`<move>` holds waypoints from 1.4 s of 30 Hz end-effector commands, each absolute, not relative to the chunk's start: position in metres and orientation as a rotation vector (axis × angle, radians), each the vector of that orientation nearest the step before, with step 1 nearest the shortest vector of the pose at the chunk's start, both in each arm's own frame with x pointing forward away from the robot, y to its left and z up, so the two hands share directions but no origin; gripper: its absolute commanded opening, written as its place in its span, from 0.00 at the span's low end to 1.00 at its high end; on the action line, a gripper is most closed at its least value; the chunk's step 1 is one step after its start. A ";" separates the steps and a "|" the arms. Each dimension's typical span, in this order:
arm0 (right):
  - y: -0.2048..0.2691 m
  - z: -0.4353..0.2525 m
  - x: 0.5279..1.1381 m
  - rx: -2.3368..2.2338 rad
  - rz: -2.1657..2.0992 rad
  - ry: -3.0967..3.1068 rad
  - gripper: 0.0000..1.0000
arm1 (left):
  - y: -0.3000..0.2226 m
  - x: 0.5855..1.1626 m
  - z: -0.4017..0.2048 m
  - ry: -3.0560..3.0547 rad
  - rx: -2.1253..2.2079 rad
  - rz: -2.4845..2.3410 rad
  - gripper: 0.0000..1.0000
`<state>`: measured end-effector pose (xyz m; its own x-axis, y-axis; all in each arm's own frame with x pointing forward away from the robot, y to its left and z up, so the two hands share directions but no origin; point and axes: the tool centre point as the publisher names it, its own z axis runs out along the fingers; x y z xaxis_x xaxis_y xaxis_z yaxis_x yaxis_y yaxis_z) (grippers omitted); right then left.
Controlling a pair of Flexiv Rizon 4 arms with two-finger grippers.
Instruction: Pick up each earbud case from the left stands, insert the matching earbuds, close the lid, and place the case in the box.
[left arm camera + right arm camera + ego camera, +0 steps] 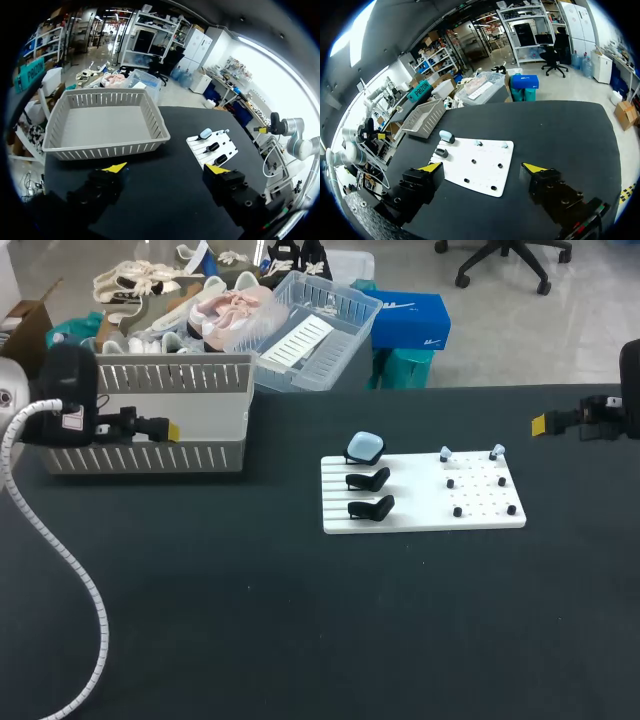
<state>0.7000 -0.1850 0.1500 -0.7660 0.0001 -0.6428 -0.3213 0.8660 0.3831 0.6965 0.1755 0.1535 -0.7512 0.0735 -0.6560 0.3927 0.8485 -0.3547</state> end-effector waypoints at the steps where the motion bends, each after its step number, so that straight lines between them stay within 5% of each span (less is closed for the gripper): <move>1: -0.185 0.150 0.700 -0.231 0.636 2.374 1.00 | 0.179 0.701 0.154 2.349 0.379 -0.654 1.00; 42: -0.185 0.150 0.700 -0.231 0.636 2.374 1.00 | 0.138 0.756 0.186 1.808 1.370 -0.780 1.00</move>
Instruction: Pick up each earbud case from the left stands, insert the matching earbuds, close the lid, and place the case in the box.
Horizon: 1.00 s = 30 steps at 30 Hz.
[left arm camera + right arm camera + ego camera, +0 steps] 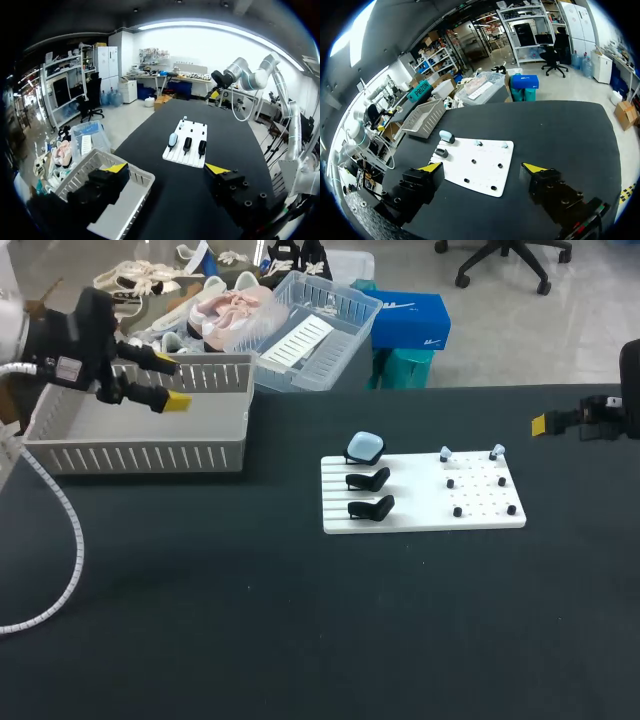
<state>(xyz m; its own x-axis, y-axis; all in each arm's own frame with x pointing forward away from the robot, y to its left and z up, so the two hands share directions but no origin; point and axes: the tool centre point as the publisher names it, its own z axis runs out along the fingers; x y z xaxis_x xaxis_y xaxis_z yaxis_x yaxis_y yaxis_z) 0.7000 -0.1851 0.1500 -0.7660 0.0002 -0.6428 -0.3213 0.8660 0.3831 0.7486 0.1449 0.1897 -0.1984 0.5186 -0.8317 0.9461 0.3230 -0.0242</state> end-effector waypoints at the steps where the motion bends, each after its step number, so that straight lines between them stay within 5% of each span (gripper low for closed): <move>1: -0.185 0.150 0.700 -0.231 0.636 2.374 1.00 | 0.134 0.756 0.185 1.789 1.384 -0.775 1.00; 30: -0.185 0.150 0.700 -0.231 0.636 2.374 1.00 | 0.040 0.783 0.127 1.689 1.585 -0.706 1.00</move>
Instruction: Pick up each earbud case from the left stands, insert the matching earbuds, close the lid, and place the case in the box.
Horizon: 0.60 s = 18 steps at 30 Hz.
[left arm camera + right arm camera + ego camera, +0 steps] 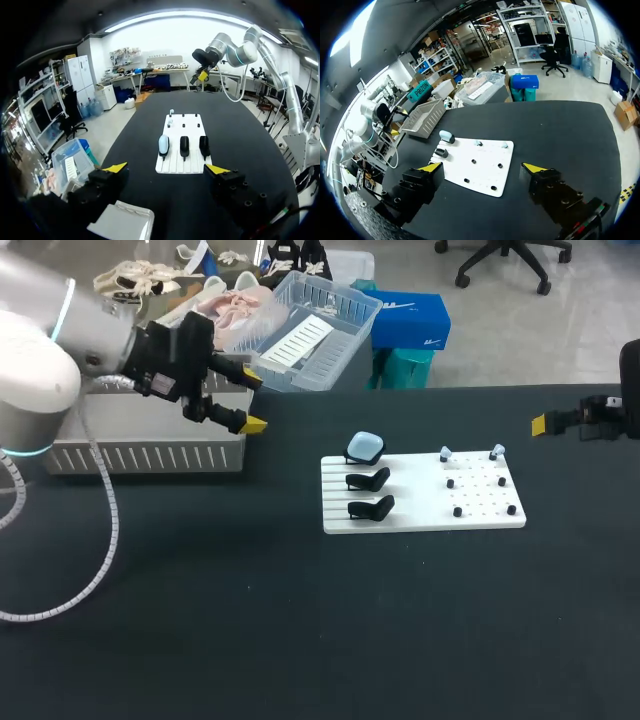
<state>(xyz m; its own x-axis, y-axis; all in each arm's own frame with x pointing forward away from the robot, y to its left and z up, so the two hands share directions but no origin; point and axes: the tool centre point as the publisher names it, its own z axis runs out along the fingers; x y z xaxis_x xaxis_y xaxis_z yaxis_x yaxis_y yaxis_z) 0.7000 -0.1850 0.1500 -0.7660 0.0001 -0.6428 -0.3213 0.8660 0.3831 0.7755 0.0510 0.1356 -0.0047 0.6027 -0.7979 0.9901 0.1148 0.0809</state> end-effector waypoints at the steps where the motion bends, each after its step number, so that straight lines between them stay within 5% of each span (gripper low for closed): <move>1: -0.185 0.150 0.700 -0.231 0.636 2.374 1.00 | 0.037 0.782 0.125 1.671 1.595 -0.691 1.00; 18: -0.185 0.150 0.700 -0.231 0.636 2.374 1.00 | 0.000 0.778 0.091 1.736 1.601 -0.710 1.00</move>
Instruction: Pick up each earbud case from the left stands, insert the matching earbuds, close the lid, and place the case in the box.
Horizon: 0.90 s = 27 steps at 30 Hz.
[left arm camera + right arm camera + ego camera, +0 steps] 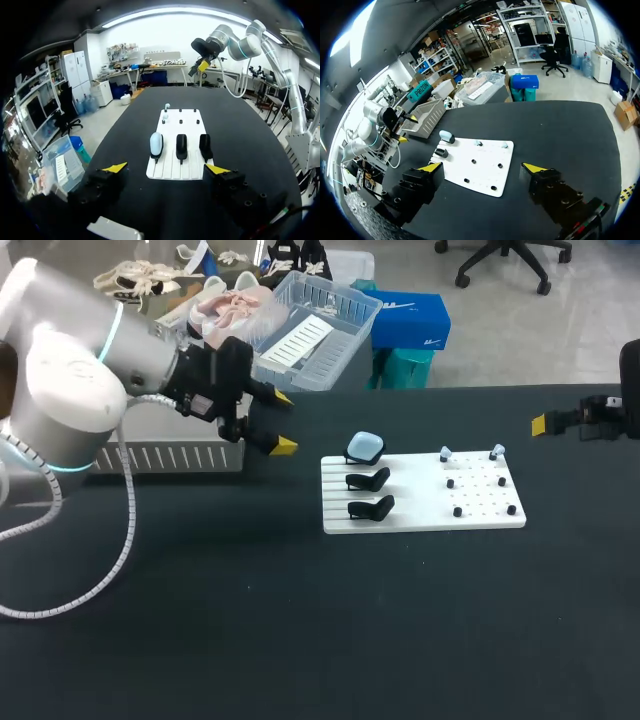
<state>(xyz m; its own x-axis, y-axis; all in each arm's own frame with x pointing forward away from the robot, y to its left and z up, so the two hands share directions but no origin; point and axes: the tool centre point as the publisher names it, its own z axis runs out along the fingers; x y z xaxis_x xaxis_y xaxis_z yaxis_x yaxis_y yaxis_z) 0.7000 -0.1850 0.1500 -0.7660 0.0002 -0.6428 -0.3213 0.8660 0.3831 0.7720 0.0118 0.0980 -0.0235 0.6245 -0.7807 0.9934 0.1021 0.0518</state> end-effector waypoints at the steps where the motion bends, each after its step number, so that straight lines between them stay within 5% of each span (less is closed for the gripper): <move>1: -0.185 0.150 0.700 -0.231 0.636 2.374 1.00 | -0.003 0.779 0.090 1.745 1.600 -0.712 1.00; 14: -0.185 0.150 0.700 -0.231 0.636 2.374 1.00 | -0.028 0.796 0.070 1.793 1.533 -0.707 0.92; 15: -0.185 0.150 0.700 -0.231 0.636 2.374 1.00 | -0.030 0.798 0.068 1.792 1.530 -0.708 0.84; 16: -0.185 0.150 0.700 -0.231 0.636 2.374 1.00 | -0.031 0.799 0.068 1.792 1.527 -0.709 0.60; 17: -0.185 0.150 0.700 -0.231 0.636 2.374 1.00 | -0.032 0.800 0.066 1.791 1.525 -0.708 0.47; 19: -0.185 0.150 0.700 -0.231 0.636 2.374 1.00 | -0.035 0.803 0.064 1.788 1.523 -0.708 0.49; 21: -0.185 0.150 0.700 -0.231 0.636 2.374 1.00 | -0.038 0.805 0.063 1.790 1.515 -0.712 0.64; 27: -0.185 0.150 0.700 -0.231 0.636 2.374 1.00 | -0.045 0.809 0.055 1.796 1.506 -0.727 0.67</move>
<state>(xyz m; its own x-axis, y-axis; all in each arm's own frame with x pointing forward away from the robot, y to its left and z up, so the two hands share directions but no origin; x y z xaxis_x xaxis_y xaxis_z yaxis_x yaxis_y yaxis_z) 0.7000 -0.1850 0.1500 -0.7660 0.0002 -0.6428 -0.3213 0.8660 0.3831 0.8026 -0.0403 0.0604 -0.1051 0.6082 -0.7868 0.9832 0.1822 0.0094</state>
